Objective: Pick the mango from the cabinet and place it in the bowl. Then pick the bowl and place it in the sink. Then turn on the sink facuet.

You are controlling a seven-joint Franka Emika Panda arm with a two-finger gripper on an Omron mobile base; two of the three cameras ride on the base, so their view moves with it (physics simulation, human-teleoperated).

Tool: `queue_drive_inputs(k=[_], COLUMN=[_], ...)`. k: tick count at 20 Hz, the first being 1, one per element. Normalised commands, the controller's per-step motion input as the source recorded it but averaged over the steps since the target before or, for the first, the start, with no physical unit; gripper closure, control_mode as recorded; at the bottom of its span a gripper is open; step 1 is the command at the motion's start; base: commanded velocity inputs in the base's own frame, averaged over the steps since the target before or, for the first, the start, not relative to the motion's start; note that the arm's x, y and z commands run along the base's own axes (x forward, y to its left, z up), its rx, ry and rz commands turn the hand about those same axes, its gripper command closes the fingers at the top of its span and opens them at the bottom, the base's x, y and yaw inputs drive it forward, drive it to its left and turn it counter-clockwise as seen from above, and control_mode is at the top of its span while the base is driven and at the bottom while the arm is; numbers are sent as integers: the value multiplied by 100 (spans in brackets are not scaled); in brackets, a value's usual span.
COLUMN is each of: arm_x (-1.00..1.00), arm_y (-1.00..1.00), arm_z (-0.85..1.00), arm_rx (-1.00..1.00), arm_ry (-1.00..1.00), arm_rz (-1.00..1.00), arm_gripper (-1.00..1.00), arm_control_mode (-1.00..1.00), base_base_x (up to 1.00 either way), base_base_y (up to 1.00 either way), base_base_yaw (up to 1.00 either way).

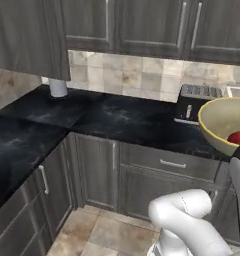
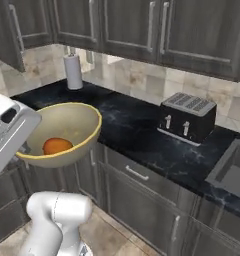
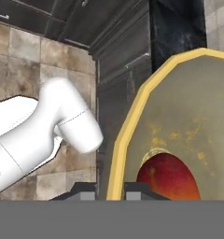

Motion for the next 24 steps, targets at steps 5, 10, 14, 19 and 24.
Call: queue_drive_inputs(k=[5,10,14,19,24], arm_x=[0,0,0,0,0], arm_y=[0,0,0,0,0], arm_z=[0,0,0,0,0], arm_rx=[0,0,0,0,0], arm_ry=[0,0,0,0,0], arm_rz=[0,0,0,0,0], arm_gripper=[100,100,100,100,100], arm_control_mode=[100,100,100,100,100], base_base_x=[-25,-15,0,19,43], base_base_y=[0,0,-7,-48,-68], base_base_yaw=[-80,-77,-52,-20,1])
